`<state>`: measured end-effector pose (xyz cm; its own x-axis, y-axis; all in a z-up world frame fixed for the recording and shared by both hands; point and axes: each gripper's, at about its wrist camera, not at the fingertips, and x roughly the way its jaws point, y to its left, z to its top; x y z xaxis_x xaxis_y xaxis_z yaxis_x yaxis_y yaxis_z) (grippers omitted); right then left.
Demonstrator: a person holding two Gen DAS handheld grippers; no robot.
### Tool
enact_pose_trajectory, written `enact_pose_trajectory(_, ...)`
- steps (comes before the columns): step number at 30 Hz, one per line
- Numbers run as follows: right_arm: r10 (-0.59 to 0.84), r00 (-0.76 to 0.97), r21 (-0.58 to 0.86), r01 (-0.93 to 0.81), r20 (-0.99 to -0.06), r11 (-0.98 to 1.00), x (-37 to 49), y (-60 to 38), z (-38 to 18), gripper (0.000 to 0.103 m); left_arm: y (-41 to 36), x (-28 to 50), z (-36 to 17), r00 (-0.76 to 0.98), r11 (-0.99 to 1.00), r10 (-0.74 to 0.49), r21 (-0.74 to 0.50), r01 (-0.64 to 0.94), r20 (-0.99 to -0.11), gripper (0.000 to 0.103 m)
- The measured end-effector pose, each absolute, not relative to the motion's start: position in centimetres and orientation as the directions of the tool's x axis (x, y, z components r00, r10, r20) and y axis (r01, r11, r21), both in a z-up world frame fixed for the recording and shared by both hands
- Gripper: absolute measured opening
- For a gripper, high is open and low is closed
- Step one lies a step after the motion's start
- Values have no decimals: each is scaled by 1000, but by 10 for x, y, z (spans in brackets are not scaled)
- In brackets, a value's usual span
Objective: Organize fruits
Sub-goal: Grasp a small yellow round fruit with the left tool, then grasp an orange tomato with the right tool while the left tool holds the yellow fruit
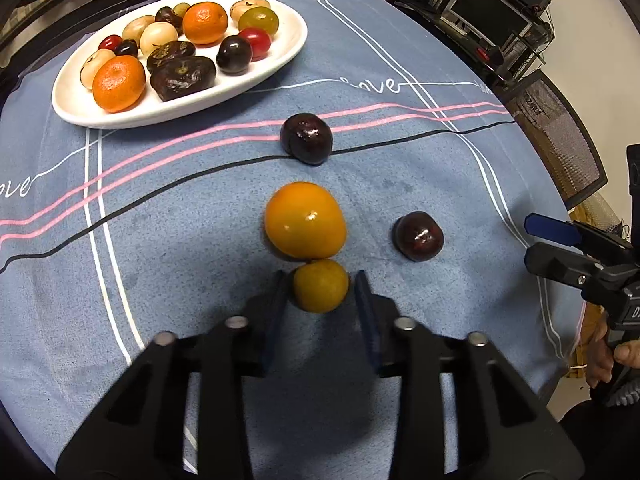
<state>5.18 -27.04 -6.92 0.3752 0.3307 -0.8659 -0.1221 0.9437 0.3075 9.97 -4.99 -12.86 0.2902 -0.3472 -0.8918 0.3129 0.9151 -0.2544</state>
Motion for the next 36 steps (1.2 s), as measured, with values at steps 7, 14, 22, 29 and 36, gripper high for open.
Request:
enact_pose_trajectory(7, 345, 366, 304, -165, -864, 938, 58, -259, -67, 79, -42, 93, -121, 330, 924, -323, -220, 313, -887, 28)
enact_pose_trajectory(14, 399, 322, 293, -332, -858, 897, 78, -207, -67, 79, 6, 75, -106, 391, 959, -269, -207, 193, -880, 28)
enact_pose_trajectory(22, 424, 257, 275, -462, -868, 843, 108, -149, -84, 79, 63, 39, -114, 408, 974, -205, -228, -8, -890, 28)
enact_pose_trajectory(29, 426, 236, 251, -531, -873, 809, 118, -127, -93, 63, 77, 23, -119, 416, 969, -180, -234, -81, -891, 28)
enact_pose_trajectory(36, 411, 210, 238, -555, -887, 797, 120, -121, -106, 38, 79, 17, -121, 412, 967, -175, -234, -97, -894, 28)
